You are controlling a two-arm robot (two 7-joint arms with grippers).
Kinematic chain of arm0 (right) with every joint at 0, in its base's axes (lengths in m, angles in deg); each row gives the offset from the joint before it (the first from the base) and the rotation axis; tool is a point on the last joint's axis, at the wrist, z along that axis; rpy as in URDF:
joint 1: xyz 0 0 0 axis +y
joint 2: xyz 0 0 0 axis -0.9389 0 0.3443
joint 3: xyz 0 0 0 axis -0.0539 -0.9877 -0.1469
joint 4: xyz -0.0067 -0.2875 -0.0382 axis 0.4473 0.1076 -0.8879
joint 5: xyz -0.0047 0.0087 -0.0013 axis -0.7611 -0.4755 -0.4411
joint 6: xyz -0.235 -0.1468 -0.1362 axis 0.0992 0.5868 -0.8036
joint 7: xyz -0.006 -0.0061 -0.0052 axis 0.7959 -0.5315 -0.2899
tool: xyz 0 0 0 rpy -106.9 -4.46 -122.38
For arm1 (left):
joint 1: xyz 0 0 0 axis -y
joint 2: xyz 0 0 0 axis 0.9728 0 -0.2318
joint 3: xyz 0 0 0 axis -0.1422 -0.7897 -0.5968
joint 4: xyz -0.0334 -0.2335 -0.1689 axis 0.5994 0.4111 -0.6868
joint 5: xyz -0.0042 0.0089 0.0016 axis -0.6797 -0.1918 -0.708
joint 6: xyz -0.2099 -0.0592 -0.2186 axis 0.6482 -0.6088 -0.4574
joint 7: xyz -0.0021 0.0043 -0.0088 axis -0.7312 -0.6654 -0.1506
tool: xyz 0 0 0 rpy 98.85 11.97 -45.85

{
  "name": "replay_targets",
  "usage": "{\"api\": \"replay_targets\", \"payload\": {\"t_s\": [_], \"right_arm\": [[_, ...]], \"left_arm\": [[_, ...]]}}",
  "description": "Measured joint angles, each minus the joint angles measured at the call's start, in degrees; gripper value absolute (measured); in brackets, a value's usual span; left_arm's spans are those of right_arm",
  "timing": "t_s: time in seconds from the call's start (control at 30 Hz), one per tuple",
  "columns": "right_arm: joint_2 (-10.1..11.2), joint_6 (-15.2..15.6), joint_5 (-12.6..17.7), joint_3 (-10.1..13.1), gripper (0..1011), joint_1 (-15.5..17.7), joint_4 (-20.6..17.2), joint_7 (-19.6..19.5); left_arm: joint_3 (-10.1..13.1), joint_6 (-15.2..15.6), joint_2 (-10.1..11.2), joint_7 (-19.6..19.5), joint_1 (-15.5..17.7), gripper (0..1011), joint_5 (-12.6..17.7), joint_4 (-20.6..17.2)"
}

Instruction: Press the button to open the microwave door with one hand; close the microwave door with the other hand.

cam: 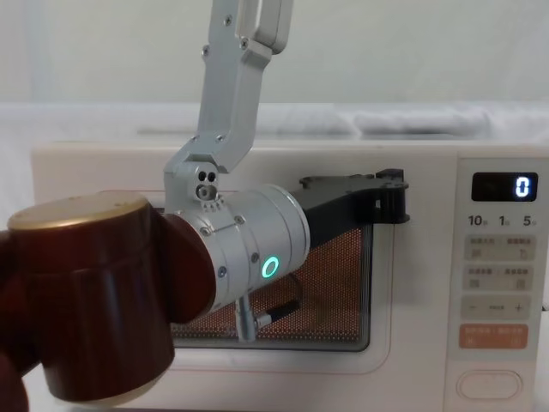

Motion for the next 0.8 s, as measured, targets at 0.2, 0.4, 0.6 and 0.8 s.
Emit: {"api": "replay_targets", "payload": {"t_s": [0.2, 0.4, 0.6, 0.8], "right_arm": [[0.0, 0.0, 0.0, 0.0, 1002, 0.0, 0.0, 0.0], [0.0, 0.0, 0.0, 0.0, 1002, 0.0, 0.0, 0.0], [0.0, 0.0, 0.0, 0.0, 1002, 0.0, 0.0, 0.0], [0.0, 0.0, 0.0, 0.0, 1002, 0.0, 0.0, 0.0]], "left_arm": [[-0.1, -0.1, -0.5, 0.0, 0.4, 0, 0.2, 0.6], [-0.1, -0.3, -0.8, -0.1, 0.6, 0, 0.5, 1.0], [0.6, -0.8, -0.1, -1.7, -0.8, 0, 0.2, -1.5], [1.2, -0.8, 2.1, -2.3, -4.1, 0, 0.1, -6.0]]}}
